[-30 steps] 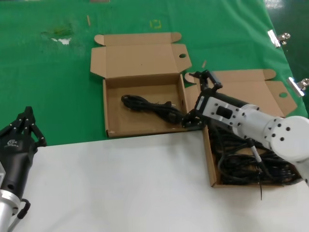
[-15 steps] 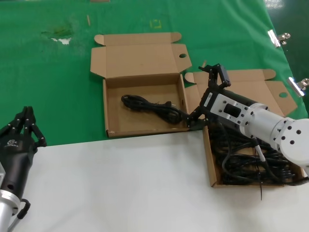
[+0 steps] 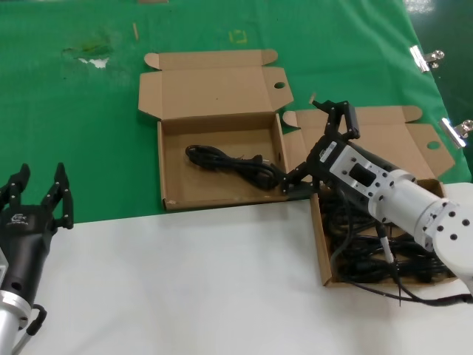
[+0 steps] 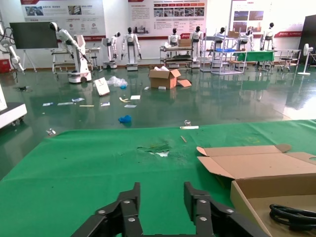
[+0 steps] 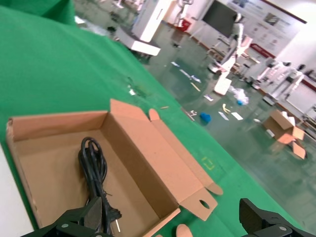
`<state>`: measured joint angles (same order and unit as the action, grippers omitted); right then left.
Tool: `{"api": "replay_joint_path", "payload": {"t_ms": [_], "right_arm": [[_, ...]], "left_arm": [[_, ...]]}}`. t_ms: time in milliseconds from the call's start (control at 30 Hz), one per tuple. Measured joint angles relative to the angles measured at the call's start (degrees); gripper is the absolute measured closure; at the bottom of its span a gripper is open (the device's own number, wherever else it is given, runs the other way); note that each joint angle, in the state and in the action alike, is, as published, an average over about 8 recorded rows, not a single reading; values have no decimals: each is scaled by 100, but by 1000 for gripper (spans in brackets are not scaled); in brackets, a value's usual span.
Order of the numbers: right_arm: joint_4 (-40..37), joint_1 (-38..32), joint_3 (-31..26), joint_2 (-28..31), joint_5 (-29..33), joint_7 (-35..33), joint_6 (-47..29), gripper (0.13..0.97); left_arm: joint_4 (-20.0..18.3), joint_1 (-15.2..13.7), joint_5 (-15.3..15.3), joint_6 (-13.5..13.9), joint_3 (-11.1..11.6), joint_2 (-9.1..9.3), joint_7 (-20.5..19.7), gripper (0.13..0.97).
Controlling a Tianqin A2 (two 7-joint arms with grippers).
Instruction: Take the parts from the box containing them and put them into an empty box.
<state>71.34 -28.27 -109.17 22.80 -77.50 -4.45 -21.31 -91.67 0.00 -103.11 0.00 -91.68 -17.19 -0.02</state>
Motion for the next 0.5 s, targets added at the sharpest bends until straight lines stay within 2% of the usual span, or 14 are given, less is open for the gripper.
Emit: {"api": "replay_joint_path", "payload": {"t_ms": [100, 500], "right_arm": [[96, 133, 83, -26, -121, 21, 101, 129], [483, 675, 416, -134, -607, 105, 505, 129]], "left_arm": [[0, 0, -1, 0, 0, 0, 0, 795], [0, 0, 0, 0, 0, 0, 0, 534]]}}
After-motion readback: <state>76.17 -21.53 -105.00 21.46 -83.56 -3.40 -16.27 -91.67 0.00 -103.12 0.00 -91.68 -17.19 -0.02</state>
